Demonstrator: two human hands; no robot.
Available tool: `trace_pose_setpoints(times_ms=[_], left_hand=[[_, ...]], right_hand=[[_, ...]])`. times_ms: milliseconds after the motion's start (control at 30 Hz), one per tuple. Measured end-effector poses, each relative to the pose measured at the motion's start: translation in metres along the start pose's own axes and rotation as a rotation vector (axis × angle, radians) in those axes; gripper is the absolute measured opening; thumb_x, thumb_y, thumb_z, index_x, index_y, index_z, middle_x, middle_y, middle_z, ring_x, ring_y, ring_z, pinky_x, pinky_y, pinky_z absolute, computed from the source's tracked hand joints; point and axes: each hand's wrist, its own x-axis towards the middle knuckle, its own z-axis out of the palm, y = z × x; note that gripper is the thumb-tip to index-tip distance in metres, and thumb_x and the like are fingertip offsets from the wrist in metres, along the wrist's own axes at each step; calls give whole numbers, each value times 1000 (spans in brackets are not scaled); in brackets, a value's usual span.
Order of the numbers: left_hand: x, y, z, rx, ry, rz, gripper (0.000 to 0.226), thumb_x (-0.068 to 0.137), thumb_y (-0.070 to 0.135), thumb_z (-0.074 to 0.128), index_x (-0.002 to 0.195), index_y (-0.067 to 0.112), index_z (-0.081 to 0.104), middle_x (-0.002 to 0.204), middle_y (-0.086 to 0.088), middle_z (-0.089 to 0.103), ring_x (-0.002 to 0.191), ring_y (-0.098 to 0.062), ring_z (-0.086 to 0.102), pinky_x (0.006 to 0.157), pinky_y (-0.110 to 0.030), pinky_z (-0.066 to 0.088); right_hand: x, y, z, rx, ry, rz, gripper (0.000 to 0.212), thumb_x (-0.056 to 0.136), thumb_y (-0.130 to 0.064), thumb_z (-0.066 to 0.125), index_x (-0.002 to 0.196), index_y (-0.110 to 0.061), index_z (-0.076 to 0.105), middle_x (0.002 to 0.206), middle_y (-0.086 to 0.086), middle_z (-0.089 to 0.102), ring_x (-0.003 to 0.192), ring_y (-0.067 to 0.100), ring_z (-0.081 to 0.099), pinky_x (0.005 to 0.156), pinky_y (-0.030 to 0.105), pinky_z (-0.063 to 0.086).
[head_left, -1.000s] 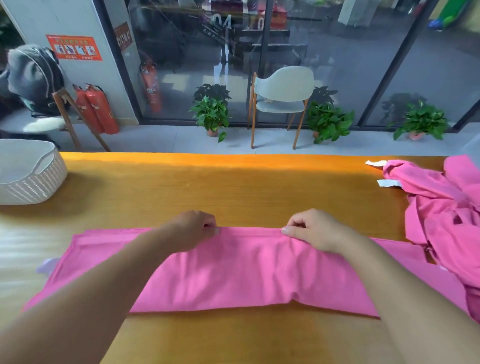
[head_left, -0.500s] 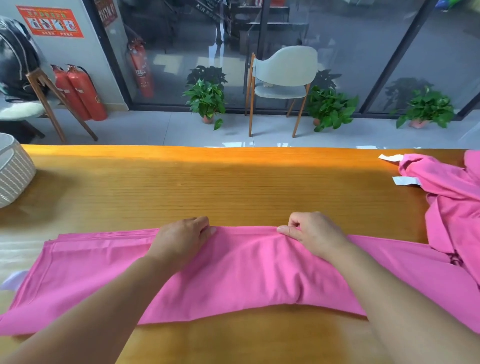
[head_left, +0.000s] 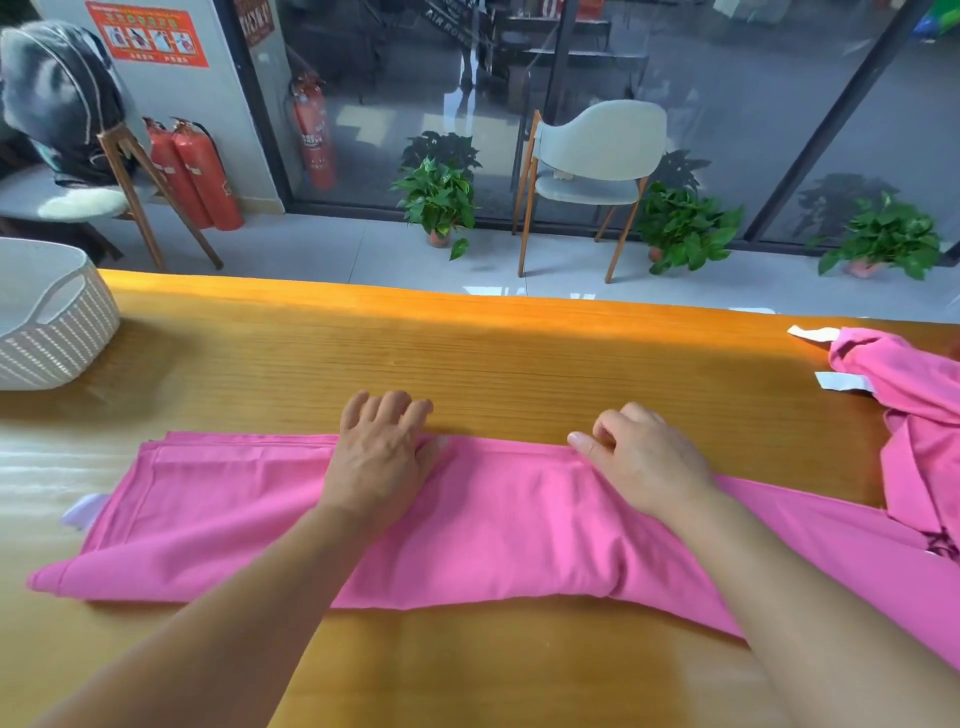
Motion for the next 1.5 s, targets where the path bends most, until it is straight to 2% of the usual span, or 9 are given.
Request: trace_pose_setpoints(times_ms=[167,300,400,533,600,767,1067,1300,1500], left_hand=[[-60,-1,-19,-67,213,-171,34,92,35,42,113,17,62,115,-4,56,106,-27,52,104,-45,33],[-89,-23,-18,-8,-64,-388,67,89,63,23,138,25,49,147,-4,44,138,-26,35,117,-43,14],[-100,-42,-20,56,-260,-446,94,74,79,-6,156,34,7,164,4,-3,150,-17,-8,120,-40,-9],[-118,-69,-36,23,-349,-484,103,66,87,-2,155,35,-4,162,9,-16,149,-16,-17,119,-47,-8],[-136,-85,-46,-2,-385,-529,106,64,89,1,155,36,-3,161,13,-16,148,-15,-17,119,-50,-7],[-174,-134,-76,-74,-384,-739,82,86,77,11,156,34,8,163,12,-7,150,-13,-8,120,-53,0],[-198,-213,-109,-205,34,-895,42,102,15,35,142,18,47,149,-2,39,136,-24,36,117,-40,25],[-213,-291,-127,-79,-45,-1029,48,93,35,53,139,20,48,134,-8,50,126,-29,44,106,-38,32],[-208,-310,-126,-229,97,-936,15,93,30,58,90,19,68,99,-3,58,101,-27,53,89,-37,43]], right_hand=[[-28,-44,-2,162,106,-340,46,96,-55,37,121,-25,61,117,-9,52,116,13,47,98,34,42],[-38,-67,27,-9,-149,-508,80,88,-74,1,155,-36,22,164,-12,11,151,7,4,124,34,5],[-45,-72,40,-107,-177,-536,75,89,-69,-2,156,-36,-9,161,-13,-23,145,3,-27,121,30,-15],[-65,-96,51,-141,-147,-560,69,99,-66,10,154,-33,-18,158,-11,-31,143,6,-33,118,34,-17],[-79,-115,64,-105,-113,-572,71,99,-67,12,155,-31,-11,160,-9,-26,146,10,-27,118,35,-15],[-118,-179,88,-78,-52,-585,72,97,-68,29,147,-19,45,155,6,39,144,23,34,111,42,22],[-129,-258,101,-18,61,-590,66,98,-63,26,135,-20,61,146,6,52,139,20,37,111,42,22],[-101,-384,98,261,123,-720,34,91,-36,42,108,-21,68,117,1,59,111,24,56,100,42,49],[-77,-471,93,154,-77,-682,38,100,-46,44,126,-22,57,119,2,53,115,23,45,100,34,35]])
